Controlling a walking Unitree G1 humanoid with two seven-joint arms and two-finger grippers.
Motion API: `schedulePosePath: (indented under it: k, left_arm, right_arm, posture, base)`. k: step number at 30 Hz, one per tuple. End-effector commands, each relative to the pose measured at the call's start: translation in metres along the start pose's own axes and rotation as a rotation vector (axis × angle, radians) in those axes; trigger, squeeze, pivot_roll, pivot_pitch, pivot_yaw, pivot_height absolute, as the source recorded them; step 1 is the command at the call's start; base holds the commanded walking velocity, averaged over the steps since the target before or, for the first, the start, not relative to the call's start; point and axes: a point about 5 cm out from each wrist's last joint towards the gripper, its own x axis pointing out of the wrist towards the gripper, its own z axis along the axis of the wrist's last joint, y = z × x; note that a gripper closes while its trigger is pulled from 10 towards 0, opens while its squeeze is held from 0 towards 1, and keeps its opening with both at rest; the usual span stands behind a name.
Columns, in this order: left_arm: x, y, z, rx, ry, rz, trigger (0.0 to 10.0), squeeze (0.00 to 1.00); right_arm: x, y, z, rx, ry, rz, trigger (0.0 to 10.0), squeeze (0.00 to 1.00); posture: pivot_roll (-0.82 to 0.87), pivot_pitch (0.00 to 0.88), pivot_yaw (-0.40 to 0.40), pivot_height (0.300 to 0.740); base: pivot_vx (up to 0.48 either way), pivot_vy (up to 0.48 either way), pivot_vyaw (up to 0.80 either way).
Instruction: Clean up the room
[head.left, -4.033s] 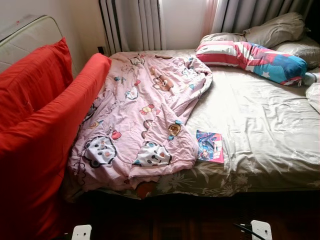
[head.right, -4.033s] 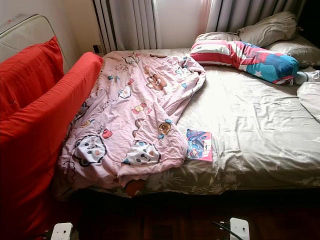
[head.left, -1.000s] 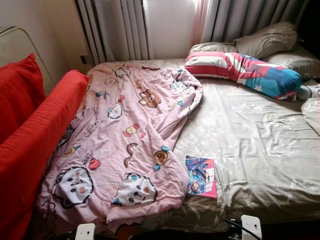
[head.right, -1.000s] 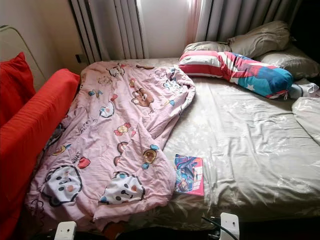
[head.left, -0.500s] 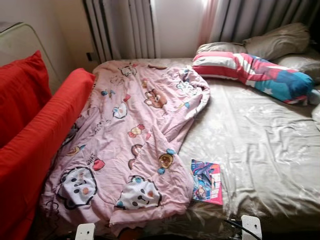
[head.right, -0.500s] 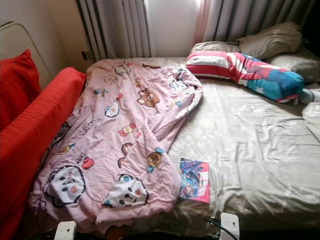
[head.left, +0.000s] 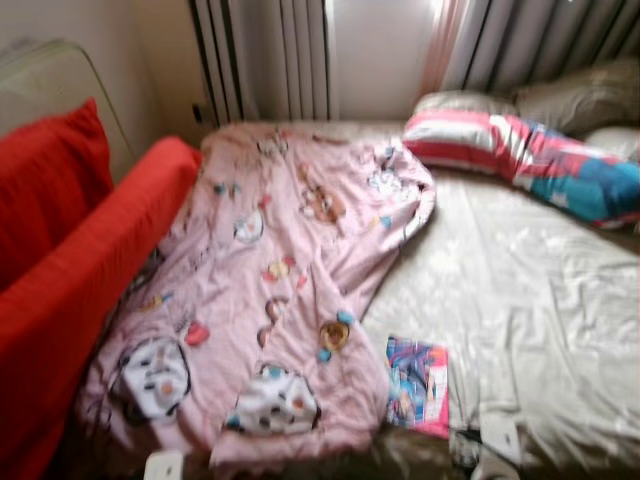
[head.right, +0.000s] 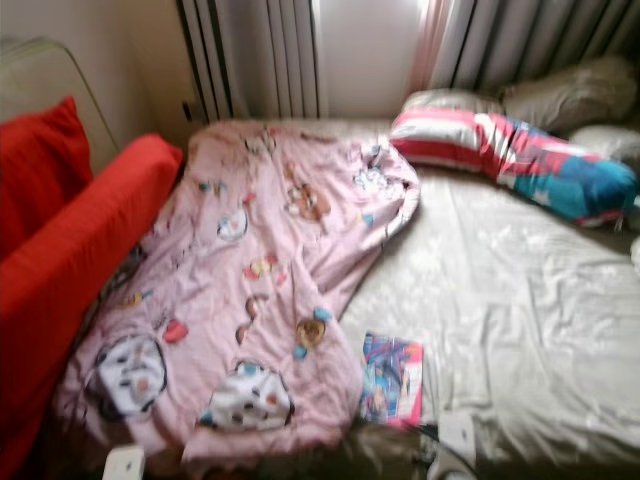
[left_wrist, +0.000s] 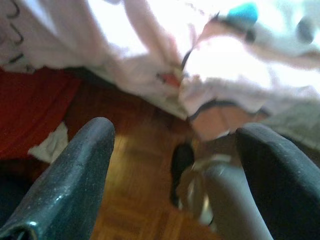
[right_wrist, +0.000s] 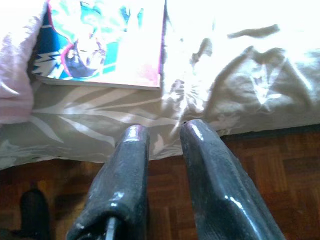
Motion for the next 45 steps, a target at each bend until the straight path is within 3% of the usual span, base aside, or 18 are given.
schedulePosePath:
  k: [1, 3, 5, 6, 9, 11, 18, 22, 27, 34, 39, 45]
  left_arm:
    - [-0.002, 0.003, -0.001, -0.002, -0.021, 0.009, 10.0, 0.0]
    - [-0.002, 0.002, 0.0, 0.004, -0.041, 0.007, 10.0, 0.0]
    - [0.012, -0.011, 0.061, 0.049, -0.234, -0.027, 10.0, 0.0]
    - [0.014, -0.016, 0.081, 0.057, -0.304, -0.04, 10.0, 0.0]
    - [0.013, -0.021, 0.102, 0.066, -0.409, -0.065, 10.0, 0.0]
    - [0.008, -0.027, 0.111, 0.069, -0.501, -0.106, 10.0, 0.0]
    - [0.0, -0.034, 0.116, 0.073, -0.605, -0.136, 10.0, 0.0]
    - [-0.012, -0.032, 0.118, 0.081, -0.696, -0.135, 10.0, 0.0]
    - [-0.014, -0.033, 0.128, 0.119, -0.725, -0.171, 10.0, 0.0]
    - [-0.012, -0.042, 0.148, 0.079, -0.757, -0.203, 10.0, 0.0]
    - [-0.014, -0.05, 0.154, 0.058, -0.751, -0.253, 10.0, 0.0]
    - [-0.015, -0.056, 0.158, 0.107, -0.752, -0.308, 10.0, 0.0]
  right_arm:
    - [0.0, -0.001, 0.005, -0.001, -0.035, 0.003, 10.0, 0.0]
    - [0.001, -0.001, 0.01, -0.008, -0.06, 0.013, 10.0, 0.0]
    - [0.002, 0.002, 0.024, -0.037, -0.133, 0.055, 10.0, 0.0]
    - [0.002, 0.003, 0.033, -0.04, -0.174, 0.074, 10.0, 0.0]
    - [0.001, 0.008, 0.057, -0.064, -0.307, 0.116, 10.0, 0.0]
    - [-0.004, 0.017, 0.081, -0.064, -0.469, 0.168, 10.0, 0.0]
    - [-0.011, 0.02, 0.088, -0.026, -0.576, 0.18, 10.0, 0.0]
    - [-0.02, 0.018, 0.088, -0.025, -0.662, 0.198, 10.0, 0.0]
    - [-0.022, 0.007, 0.089, -0.034, -0.678, 0.157, 10.0, 0.0]
    - [-0.021, 0.001, 0.097, -0.002, -0.689, 0.13, 10.0, 0.0]
    - [-0.023, 0.015, 0.1, 0.016, -0.694, 0.214, 10.0, 0.0]
    - [-0.026, 0.024, 0.116, -0.062, -0.732, 0.29, 10.0, 0.0]
  posture:
    - [-0.04, 0.0, 0.012, 0.74]
    - [-0.04, 0.0, 0.016, 0.74]
    - [-0.04, 0.0, 0.018, 0.74]
    - [-0.03, 0.0, 0.018, 0.74]
    - [-0.04, 0.0, 0.019, 0.74]
    - [-0.04, 0.0, 0.021, 0.74]
    - [-0.03, 0.0, 0.02, 0.74]
    - [-0.02, 0.0, 0.013, 0.74]
    - [-0.01, 0.0, 0.002, 0.74]
    - [-0.02, 0.0, 0.006, 0.74]
    - [-0.04, 0.0, 0.028, 0.74]
    - [-0.03, 0.0, 0.021, 0.74]
  base:
    - [0.0, 0.0, 0.0]
    - [0.0, 0.0, 0.0]
    - [0.0, 0.0, 0.0]
    - [0.0, 0.0, 0.0]
    - [0.0, 0.0, 0.0]
    - [0.0, 0.0, 0.0]
    - [0.0, 0.0, 0.0]
    - [0.0, 0.0, 0.0]
    - [0.0, 0.0, 0.0]
    - [0.0, 0.0, 0.0]
    - [0.0, 0.0, 0.0]
    - [0.0, 0.0, 0.0]
